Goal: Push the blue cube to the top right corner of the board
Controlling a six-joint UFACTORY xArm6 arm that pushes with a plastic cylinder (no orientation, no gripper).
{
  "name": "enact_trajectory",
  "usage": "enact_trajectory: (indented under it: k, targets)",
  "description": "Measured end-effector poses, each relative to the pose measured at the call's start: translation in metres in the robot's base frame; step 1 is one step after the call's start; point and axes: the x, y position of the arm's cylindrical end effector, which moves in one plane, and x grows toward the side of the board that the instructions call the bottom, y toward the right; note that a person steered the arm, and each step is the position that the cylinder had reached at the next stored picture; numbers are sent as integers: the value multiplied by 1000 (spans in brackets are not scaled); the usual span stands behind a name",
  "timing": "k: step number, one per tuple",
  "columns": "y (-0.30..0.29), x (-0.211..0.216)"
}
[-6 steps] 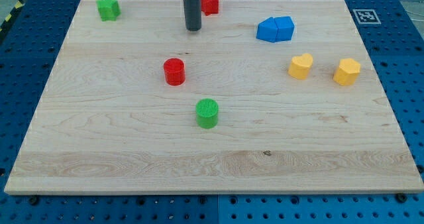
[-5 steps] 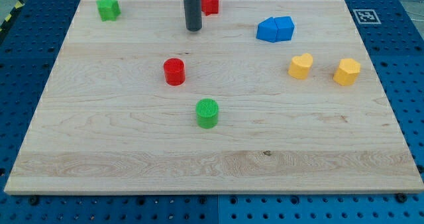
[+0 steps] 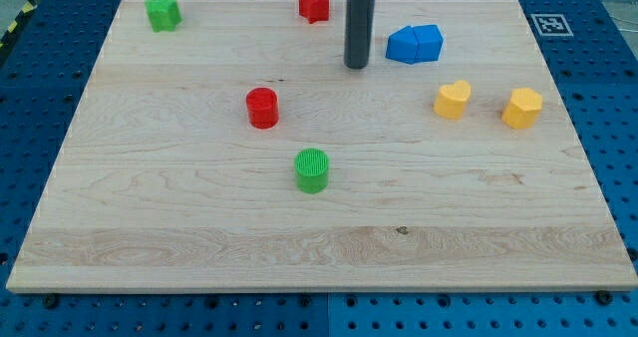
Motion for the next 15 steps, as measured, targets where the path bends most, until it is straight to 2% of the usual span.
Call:
enact_trajectory:
  k: [1,3,8,15]
  targets:
    - [47,9]
    - [74,-2]
    - [94,-44]
    - [69,-92]
